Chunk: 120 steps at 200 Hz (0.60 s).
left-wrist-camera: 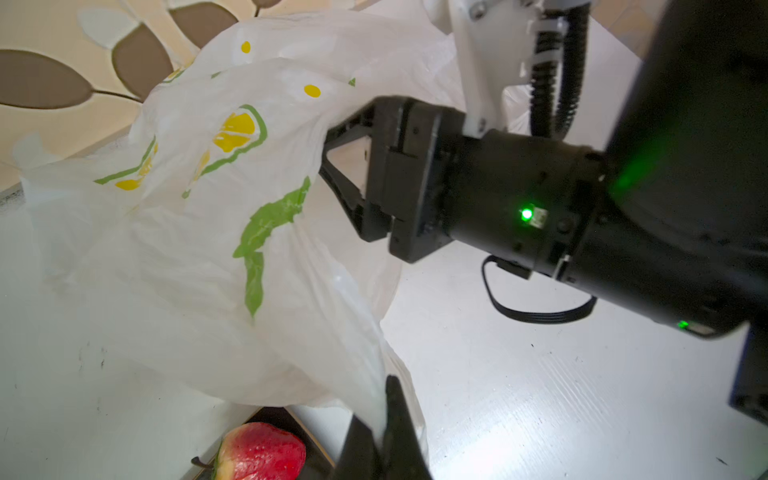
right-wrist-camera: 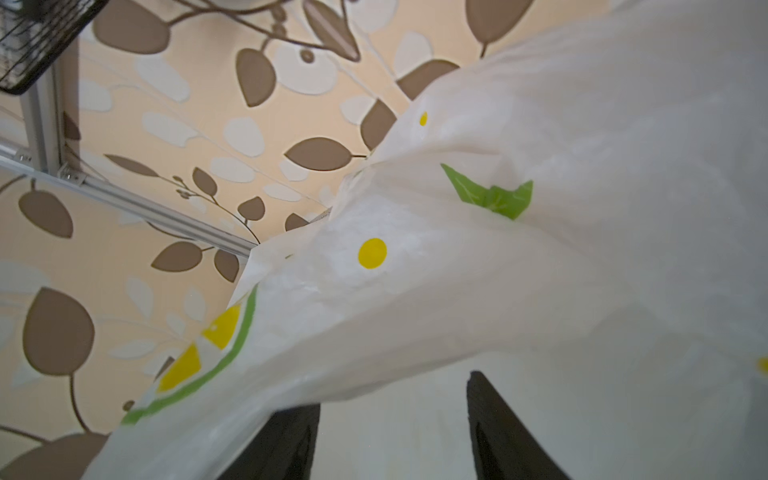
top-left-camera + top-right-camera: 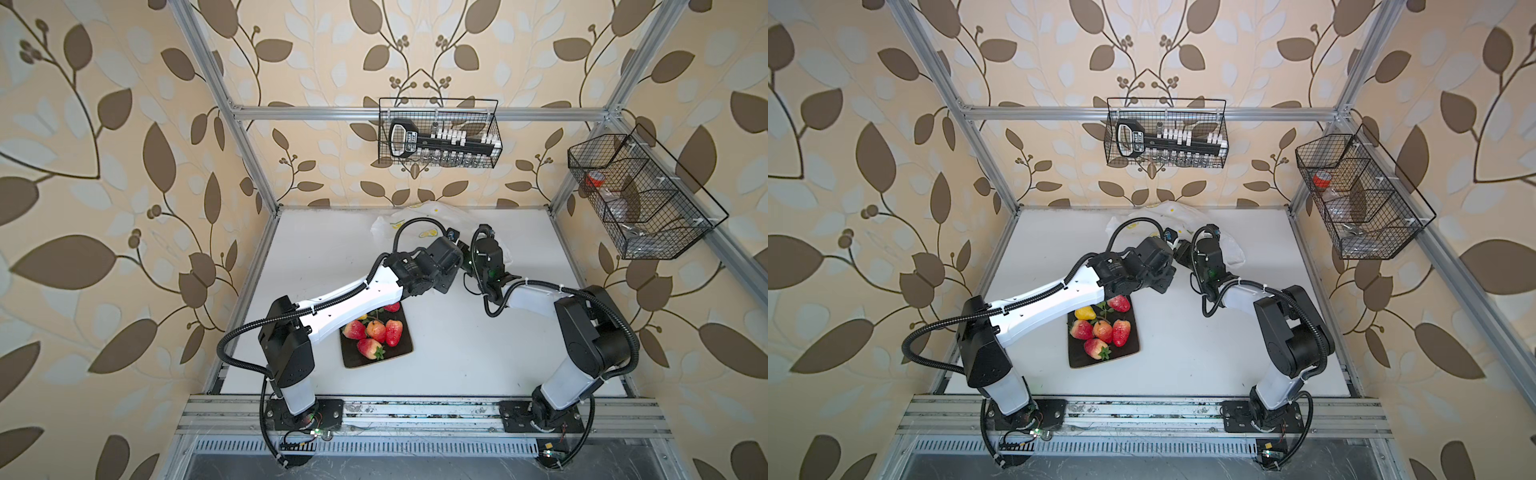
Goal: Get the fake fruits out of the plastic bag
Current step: 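Hold the bag opening with the left gripper while the right gripper enters the bag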
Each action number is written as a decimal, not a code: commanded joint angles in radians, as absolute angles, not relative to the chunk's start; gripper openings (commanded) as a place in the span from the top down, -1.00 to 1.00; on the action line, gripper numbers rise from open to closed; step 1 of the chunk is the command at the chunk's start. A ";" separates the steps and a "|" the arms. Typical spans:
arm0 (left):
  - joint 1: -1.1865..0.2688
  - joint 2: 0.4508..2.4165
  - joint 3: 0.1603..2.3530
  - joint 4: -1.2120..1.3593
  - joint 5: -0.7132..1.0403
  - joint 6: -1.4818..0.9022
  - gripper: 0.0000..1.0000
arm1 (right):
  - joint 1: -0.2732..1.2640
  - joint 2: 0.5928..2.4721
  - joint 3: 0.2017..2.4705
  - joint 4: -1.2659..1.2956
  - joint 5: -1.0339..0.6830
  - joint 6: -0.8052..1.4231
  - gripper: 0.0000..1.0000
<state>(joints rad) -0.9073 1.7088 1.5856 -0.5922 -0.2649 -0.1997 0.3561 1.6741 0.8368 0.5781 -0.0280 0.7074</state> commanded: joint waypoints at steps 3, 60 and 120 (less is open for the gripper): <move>-0.852 1.625 1.558 -0.544 -0.168 -0.176 1.00 | 0.318 1.602 0.761 0.663 -0.129 0.211 -0.13; -0.769 1.566 1.498 -0.498 0.007 -0.130 1.00 | 0.294 1.537 0.678 0.607 -0.154 -0.531 -0.07; -0.727 1.545 1.500 -0.517 0.094 -0.084 1.00 | 0.353 1.640 0.734 0.631 -0.199 -0.868 0.14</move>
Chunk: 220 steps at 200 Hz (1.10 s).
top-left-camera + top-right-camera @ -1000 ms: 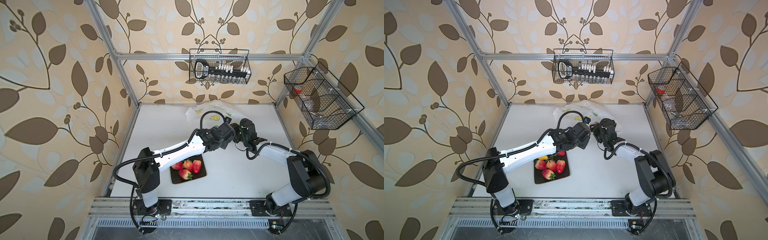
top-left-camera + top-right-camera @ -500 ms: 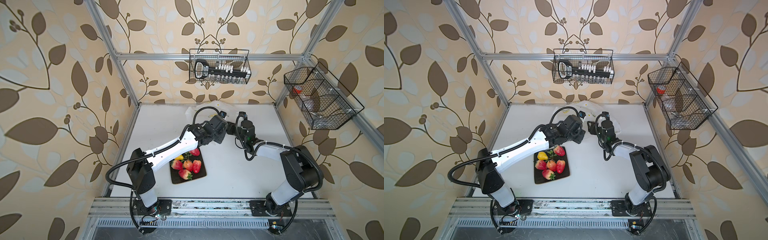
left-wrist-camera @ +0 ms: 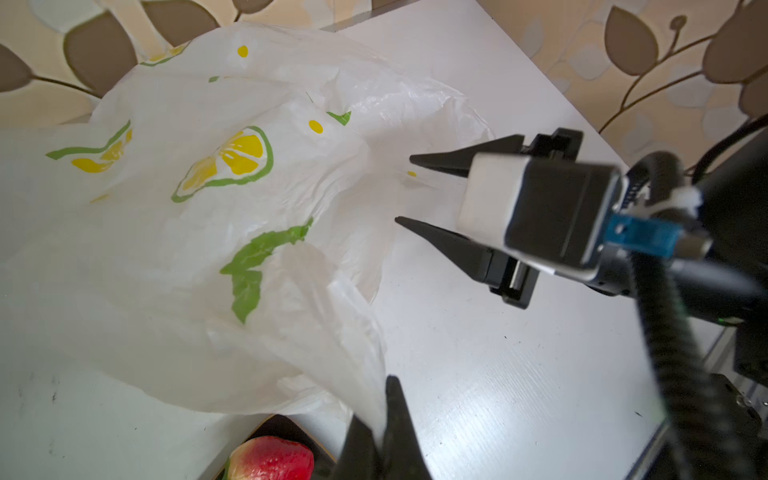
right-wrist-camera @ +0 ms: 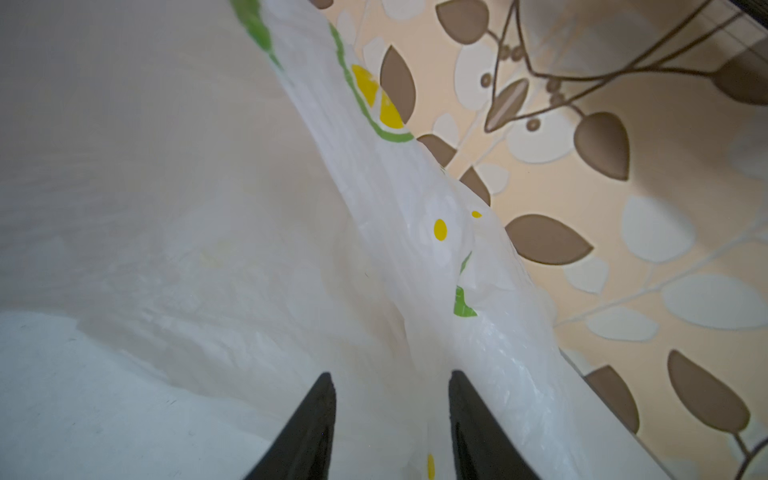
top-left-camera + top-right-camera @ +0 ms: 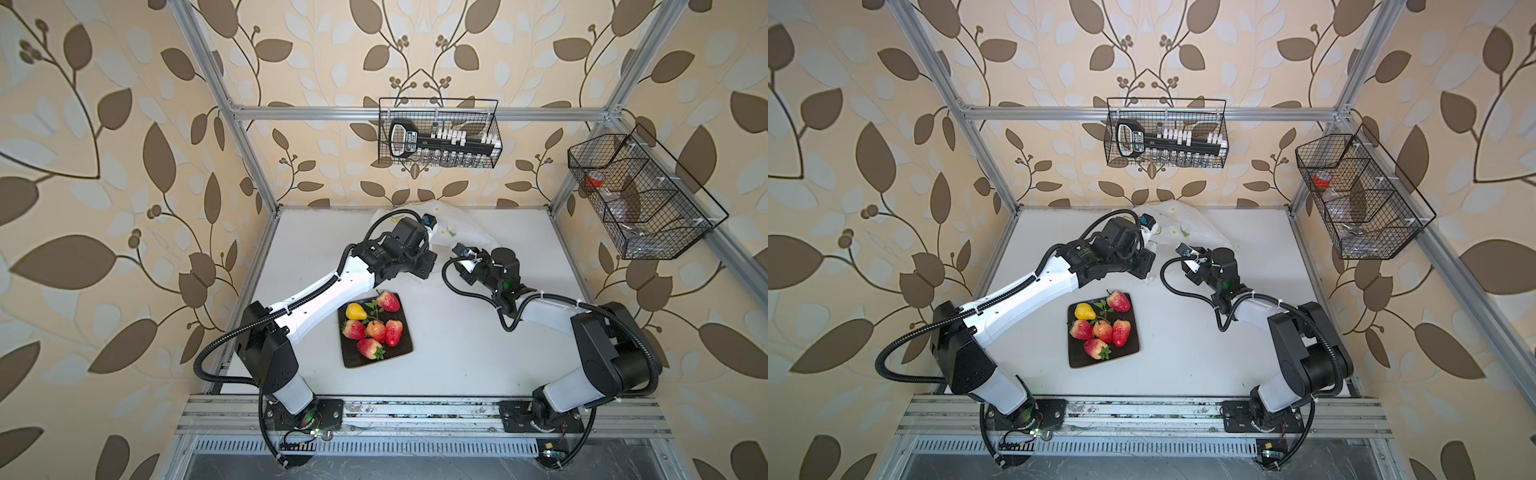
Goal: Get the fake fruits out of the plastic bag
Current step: 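Hold the bag opening with the left gripper while the right gripper enters the bag, then grasp the yellow pear inside the bag with the right gripper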
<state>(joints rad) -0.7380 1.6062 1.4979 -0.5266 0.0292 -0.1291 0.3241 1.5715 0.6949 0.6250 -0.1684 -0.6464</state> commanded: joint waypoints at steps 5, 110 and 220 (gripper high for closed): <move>-0.726 1.543 1.500 -0.519 0.095 -0.080 1.00 | 0.358 1.654 0.744 0.634 -0.194 -0.883 0.16; -0.721 1.512 1.501 -0.572 0.161 0.002 1.00 | 0.414 1.909 0.913 0.724 -0.004 -1.019 0.18; -0.722 1.456 1.447 -0.572 0.222 0.020 1.00 | 0.400 1.919 1.032 0.396 0.185 -0.350 -0.38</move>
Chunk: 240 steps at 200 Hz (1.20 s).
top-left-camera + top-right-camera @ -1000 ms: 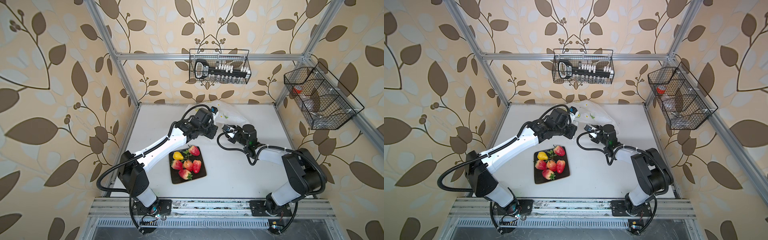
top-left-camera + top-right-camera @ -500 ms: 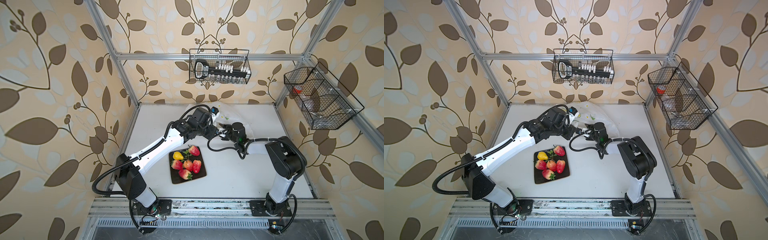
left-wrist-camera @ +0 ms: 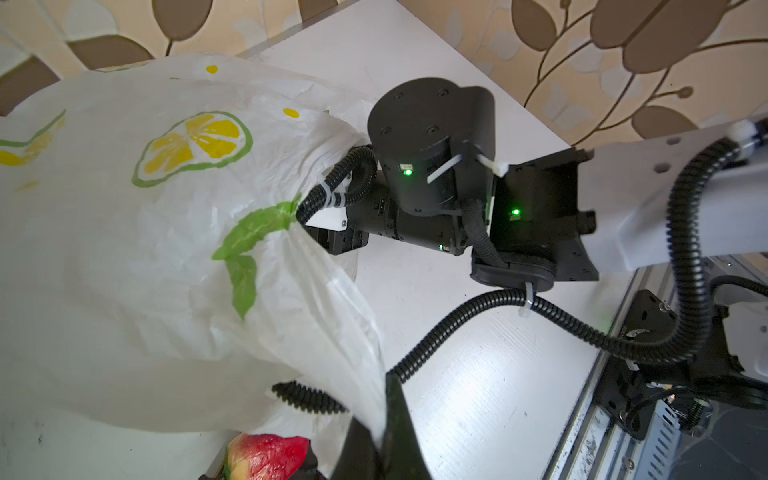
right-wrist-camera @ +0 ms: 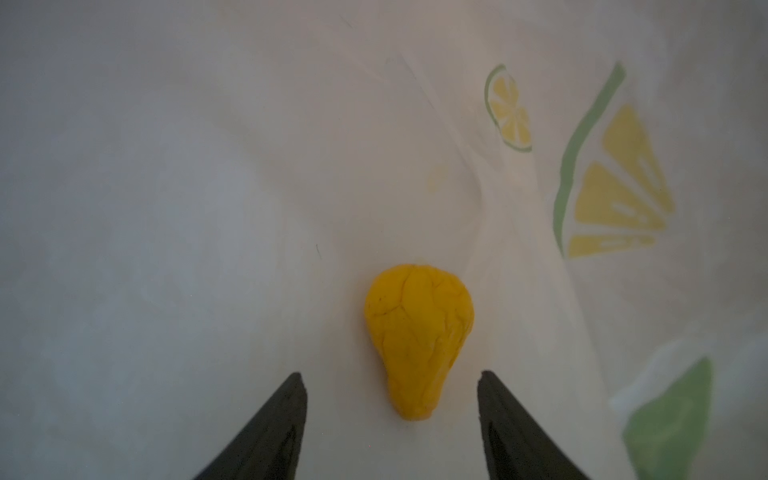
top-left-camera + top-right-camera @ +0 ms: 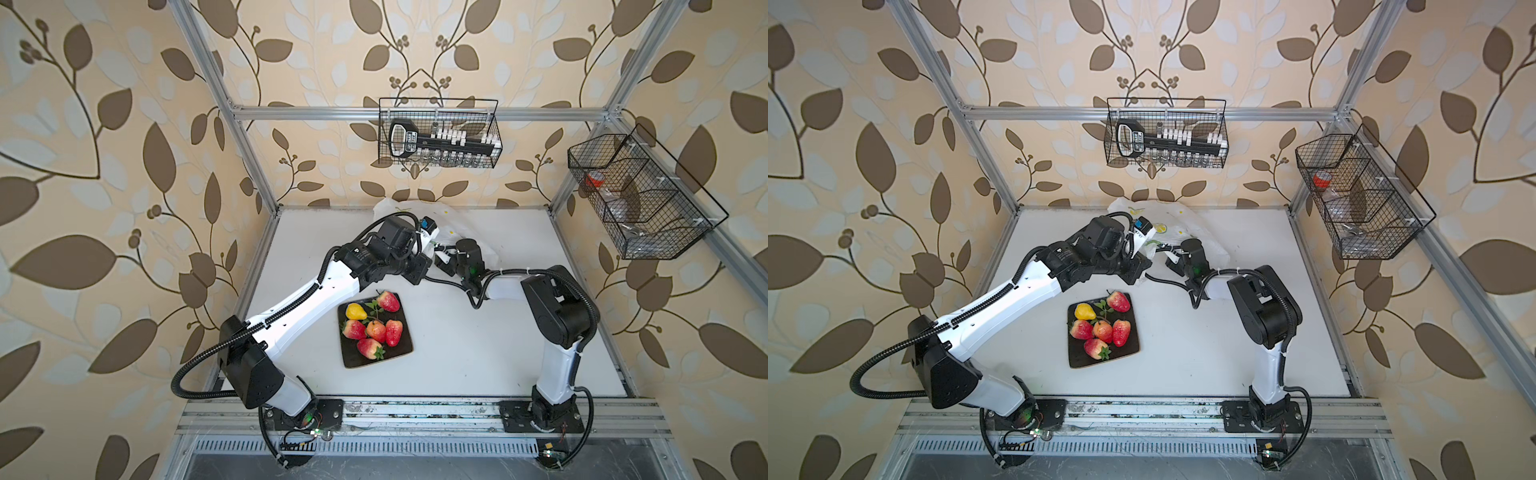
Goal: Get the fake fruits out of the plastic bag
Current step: 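Grasp the yellow pear inside the bag with the right gripper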
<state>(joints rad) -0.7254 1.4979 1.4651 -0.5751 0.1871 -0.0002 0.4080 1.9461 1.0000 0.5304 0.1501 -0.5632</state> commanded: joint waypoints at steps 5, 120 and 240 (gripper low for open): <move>-0.721 1.457 1.445 -0.574 0.220 0.020 1.00 | 0.401 1.916 1.037 0.380 0.191 -0.339 -0.39; -0.722 1.487 1.470 -0.515 0.320 -0.055 1.00 | 0.334 1.948 1.300 0.058 0.218 0.353 -0.65; -0.757 1.525 1.487 -0.495 0.371 -0.107 1.00 | 0.322 2.179 1.550 -0.077 0.309 0.601 -0.94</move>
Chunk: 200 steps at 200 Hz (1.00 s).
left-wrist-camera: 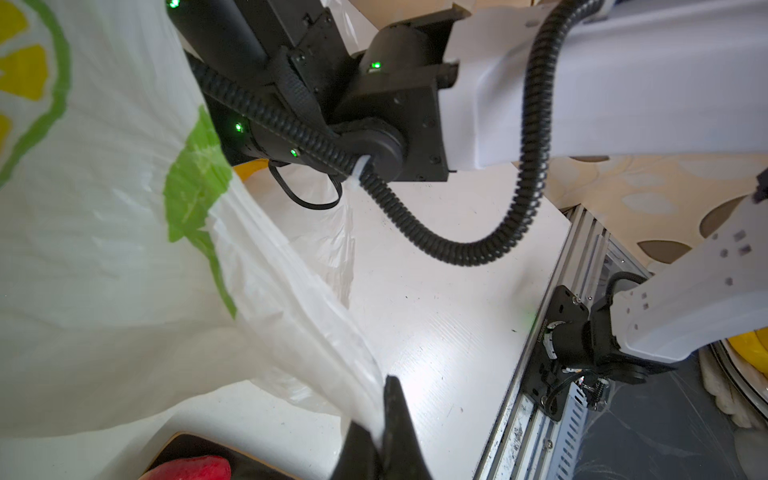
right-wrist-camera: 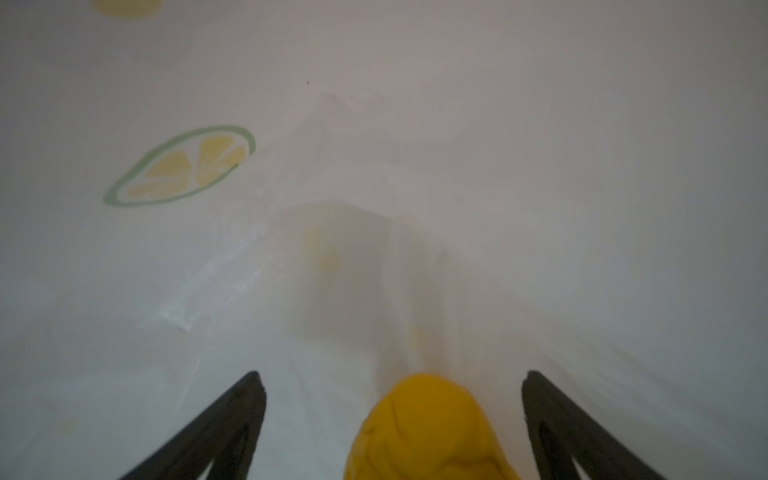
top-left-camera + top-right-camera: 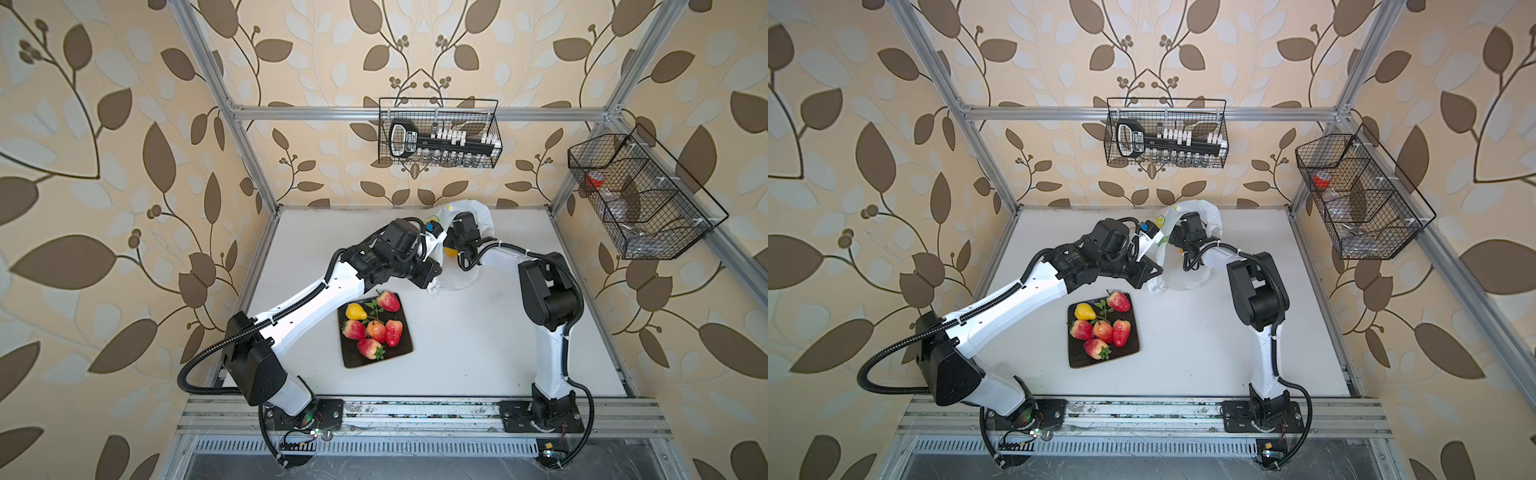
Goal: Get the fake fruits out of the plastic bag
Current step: 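Grasp the yellow pear inside the bag with the right gripper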
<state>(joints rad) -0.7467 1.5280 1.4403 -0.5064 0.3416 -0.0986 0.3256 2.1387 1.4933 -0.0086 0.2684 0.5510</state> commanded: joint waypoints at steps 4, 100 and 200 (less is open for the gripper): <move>-0.758 1.525 1.488 -0.497 0.366 -0.106 1.00 | 0.321 2.183 1.557 -0.082 0.304 0.595 -0.94; -0.757 1.576 1.510 -0.503 0.210 -0.139 1.00 | 0.334 2.103 1.470 -0.194 0.146 0.290 -0.65; -0.757 1.594 1.520 -0.503 0.182 -0.160 1.00 | 0.343 2.151 1.504 -0.190 0.194 0.207 0.04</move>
